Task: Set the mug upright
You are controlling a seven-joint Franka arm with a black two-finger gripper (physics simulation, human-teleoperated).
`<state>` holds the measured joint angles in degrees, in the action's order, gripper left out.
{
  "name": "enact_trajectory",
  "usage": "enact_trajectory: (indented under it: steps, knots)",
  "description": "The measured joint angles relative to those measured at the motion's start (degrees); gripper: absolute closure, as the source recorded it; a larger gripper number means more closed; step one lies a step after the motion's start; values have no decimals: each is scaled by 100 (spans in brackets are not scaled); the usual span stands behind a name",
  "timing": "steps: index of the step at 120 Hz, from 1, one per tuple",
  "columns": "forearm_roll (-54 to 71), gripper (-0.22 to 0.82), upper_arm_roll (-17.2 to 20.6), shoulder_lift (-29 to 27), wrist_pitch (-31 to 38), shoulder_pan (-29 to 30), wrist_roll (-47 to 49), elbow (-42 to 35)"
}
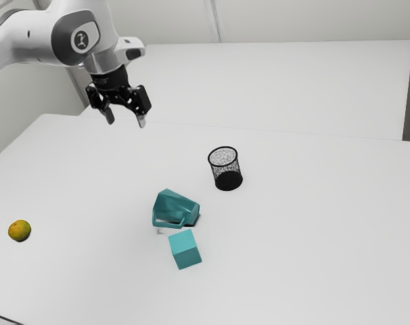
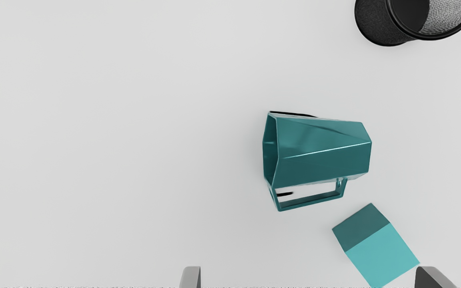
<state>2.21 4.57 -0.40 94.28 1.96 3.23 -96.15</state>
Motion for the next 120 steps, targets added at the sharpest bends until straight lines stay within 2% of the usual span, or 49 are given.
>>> enact_trajectory:
  steps: [34, 64, 98, 120]
  knots:
    - [0, 2, 0, -51, -66, -16, -2, -70]
    - [-151, 2, -58, -190, 38, 44, -53, -453]
    - [-1252, 2, -85, -313, 974, 915, -597, -1468]
    - [-2537, 2, -223, -307, 1876, 863, -1267, -2275]
